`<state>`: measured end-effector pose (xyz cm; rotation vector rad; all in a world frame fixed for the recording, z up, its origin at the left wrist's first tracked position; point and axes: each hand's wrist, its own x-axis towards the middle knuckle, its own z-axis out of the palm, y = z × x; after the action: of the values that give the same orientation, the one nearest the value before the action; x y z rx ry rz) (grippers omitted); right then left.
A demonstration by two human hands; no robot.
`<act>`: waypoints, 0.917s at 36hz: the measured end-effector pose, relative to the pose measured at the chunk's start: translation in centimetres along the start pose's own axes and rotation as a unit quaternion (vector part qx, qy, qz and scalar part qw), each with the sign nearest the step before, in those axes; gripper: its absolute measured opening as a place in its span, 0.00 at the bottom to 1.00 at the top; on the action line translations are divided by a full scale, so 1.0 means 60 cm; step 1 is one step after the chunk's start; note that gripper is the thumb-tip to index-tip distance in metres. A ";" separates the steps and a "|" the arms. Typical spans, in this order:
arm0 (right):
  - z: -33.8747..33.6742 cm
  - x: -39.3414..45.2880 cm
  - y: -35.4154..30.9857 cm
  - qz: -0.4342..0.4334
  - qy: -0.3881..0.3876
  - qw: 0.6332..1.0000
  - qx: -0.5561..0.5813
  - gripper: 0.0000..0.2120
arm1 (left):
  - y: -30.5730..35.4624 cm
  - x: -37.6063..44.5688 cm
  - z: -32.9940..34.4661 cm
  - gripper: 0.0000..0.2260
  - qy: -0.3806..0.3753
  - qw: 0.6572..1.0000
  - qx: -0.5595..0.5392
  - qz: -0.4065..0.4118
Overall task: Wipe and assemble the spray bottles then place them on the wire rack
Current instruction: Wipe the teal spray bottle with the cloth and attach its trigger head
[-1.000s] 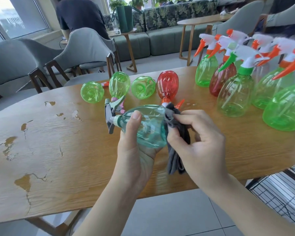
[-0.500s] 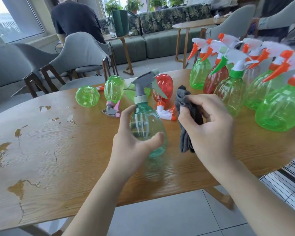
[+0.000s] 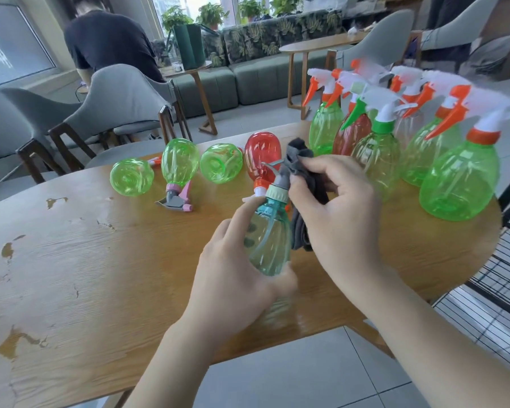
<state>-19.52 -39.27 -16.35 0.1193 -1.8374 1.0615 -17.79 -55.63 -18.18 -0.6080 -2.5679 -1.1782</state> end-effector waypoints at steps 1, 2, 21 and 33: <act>0.002 -0.003 -0.005 -0.016 -0.004 1.000 0.007 0.07 | 0.002 -0.001 0.001 0.41 0.000 1.000 0.005 0.003; 0.003 -0.005 -0.008 -0.031 -0.009 0.999 0.012 0.07 | 0.003 -0.002 0.002 0.41 0.001 1.000 0.006 0.005; -0.006 0.000 0.037 -0.033 0.016 0.996 -0.081 0.07 | -0.003 -0.011 -0.005 0.39 0.004 1.000 -0.004 0.017; 0.000 0.001 0.033 -0.079 -0.024 0.994 -0.077 0.07 | -0.007 -0.014 -0.006 0.39 0.017 0.999 -0.026 0.014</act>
<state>-20.53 -38.05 -17.52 0.1964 -1.9119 0.8096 -17.24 -56.38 -18.54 -0.6274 -2.4998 -1.2383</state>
